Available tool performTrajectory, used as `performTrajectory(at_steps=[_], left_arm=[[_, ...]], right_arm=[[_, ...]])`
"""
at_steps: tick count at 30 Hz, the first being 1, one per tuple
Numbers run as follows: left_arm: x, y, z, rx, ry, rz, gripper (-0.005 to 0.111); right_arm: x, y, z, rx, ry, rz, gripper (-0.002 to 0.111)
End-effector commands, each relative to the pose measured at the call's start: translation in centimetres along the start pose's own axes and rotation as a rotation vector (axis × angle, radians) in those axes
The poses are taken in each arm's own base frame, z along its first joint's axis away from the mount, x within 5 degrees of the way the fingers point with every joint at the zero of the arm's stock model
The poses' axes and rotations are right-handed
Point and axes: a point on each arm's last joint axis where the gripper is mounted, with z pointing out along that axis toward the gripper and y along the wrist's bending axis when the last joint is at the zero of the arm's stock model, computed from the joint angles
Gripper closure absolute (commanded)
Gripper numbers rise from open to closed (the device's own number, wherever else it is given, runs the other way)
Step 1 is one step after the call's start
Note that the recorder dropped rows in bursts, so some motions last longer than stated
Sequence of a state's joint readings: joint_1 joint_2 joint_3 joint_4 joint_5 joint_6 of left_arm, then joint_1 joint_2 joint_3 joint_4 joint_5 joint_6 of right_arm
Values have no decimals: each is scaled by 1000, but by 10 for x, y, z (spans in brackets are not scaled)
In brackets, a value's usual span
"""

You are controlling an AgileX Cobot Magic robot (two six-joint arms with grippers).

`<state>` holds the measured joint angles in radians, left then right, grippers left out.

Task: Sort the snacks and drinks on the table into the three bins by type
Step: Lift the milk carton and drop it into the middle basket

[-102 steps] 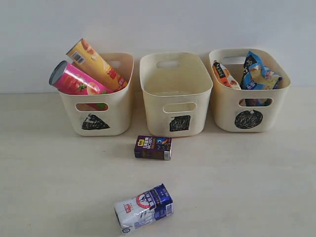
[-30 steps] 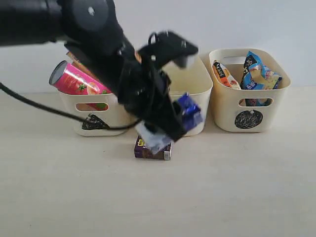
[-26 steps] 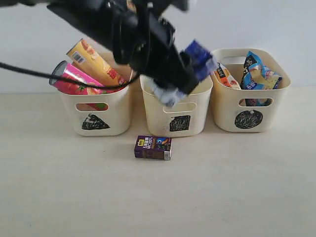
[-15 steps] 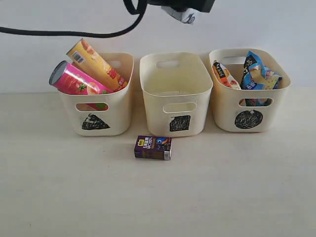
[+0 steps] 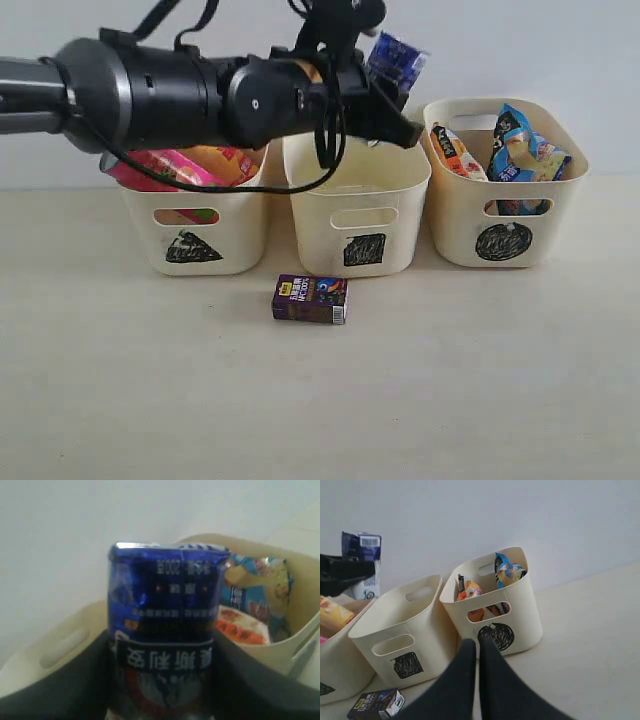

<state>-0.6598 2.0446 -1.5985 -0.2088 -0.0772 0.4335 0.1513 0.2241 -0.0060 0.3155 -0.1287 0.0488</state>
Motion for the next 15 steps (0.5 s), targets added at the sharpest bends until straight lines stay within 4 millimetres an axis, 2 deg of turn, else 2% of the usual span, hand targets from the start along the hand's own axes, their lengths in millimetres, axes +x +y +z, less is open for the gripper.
performTrajectory(at_steps=[1,3,6,12,15], left_arm=[[14,11,16,-39,-9,-39,102],[21,13,25,-44,-1,-41,101],[25,15,36,-51,-3,-61,90],[41,22,56,-40,60,-78,58],[45,26,60,-33,90,-82,36]], right_arm=[[2,-1,0,3,7,-15,108],[2,-1,0,3,9,-15,108],[2,-1,0,3,11,-15,108],[5,-1,0,4,38,-15,108],[6,-1,0,5,47,-15,108]])
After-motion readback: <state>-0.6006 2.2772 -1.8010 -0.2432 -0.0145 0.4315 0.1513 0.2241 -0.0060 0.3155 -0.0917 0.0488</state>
